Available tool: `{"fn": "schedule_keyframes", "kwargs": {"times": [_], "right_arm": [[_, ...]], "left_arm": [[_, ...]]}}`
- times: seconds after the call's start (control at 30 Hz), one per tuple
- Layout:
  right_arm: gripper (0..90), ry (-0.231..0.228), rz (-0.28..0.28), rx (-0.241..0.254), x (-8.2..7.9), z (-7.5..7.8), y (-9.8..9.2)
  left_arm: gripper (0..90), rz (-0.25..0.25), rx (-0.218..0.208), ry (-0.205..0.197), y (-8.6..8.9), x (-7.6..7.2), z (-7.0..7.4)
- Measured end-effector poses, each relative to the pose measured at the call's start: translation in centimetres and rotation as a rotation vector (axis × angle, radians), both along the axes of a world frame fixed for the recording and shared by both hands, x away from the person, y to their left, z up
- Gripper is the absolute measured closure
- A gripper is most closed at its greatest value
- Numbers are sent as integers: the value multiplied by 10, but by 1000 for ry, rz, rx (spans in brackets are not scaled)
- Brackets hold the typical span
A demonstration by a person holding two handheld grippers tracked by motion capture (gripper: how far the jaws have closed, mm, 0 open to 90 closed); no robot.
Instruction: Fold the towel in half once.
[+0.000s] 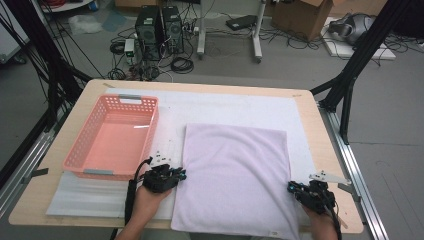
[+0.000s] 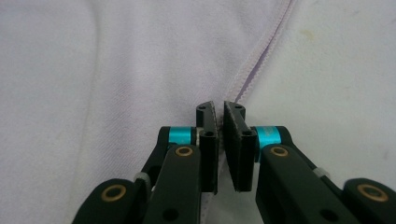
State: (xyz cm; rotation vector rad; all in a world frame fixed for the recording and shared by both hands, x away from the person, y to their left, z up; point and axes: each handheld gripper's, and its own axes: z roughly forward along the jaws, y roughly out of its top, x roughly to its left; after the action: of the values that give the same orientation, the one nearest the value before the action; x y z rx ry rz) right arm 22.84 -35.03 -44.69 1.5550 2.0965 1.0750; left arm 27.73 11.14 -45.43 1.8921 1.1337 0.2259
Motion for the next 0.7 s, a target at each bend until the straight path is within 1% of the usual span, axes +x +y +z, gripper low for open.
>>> {"fn": "schedule_keyframes", "kwargs": {"times": [0.07, 0.17, 0.2, 0.27, 0.3, 0.33, 0.4, 0.47, 0.5, 0.53, 0.57, 0.6, 0.63, 0.67, 0.7], "right_arm": [[864, -8, 8, -22, 0, 1, 1], [871, -7, -13, -27, -3, 2, -3], [871, 0, -20, -17, -5, 2, -7], [871, 14, -32, 10, -10, 3, -15], [871, 20, -29, 13, -13, 4, -17], [872, 26, -25, 13, -17, 5, -18], [871, 33, -18, 1, -26, 7, -20], [871, 38, -18, -3, -36, 9, -24], [870, 39, -22, 5, -39, 9, -27], [868, 46, -22, 16, -40, 9, -29], [853, 41, -20, 21, -39, 8, -30], [824, 26, -11, 18, -37, 8, -30], [734, 16, -4, 12, -34, 8, -29], [677, -7, -8, 6, -31, 9, -28], [670, -27, -9, 12, -27, 11, -28]], "left_arm": [[864, 8, 6, -9, -1, -3, 0], [868, 7, -2, 1, 2, -9, 1], [868, 6, -14, 11, 3, -11, 1], [868, -9, -29, 25, 6, -18, 0], [868, -18, -33, 30, 6, -22, 0], [868, -29, -37, 36, 7, -25, 1], [868, -54, -61, 55, 8, -33, 3], [865, -73, -75, 58, 8, -38, 5], [859, -83, -78, 41, 7, -39, 5], [843, -93, -77, 13, 5, -37, 5], [795, -96, -64, -19, 4, -33, 5], [715, -89, -63, -45, 3, -27, 5], [645, -79, -64, -65, 2, -20, 6], [621, -75, -73, -91, 1, -14, 7], [602, -70, -79, -119, -1, -7, 9]]}}
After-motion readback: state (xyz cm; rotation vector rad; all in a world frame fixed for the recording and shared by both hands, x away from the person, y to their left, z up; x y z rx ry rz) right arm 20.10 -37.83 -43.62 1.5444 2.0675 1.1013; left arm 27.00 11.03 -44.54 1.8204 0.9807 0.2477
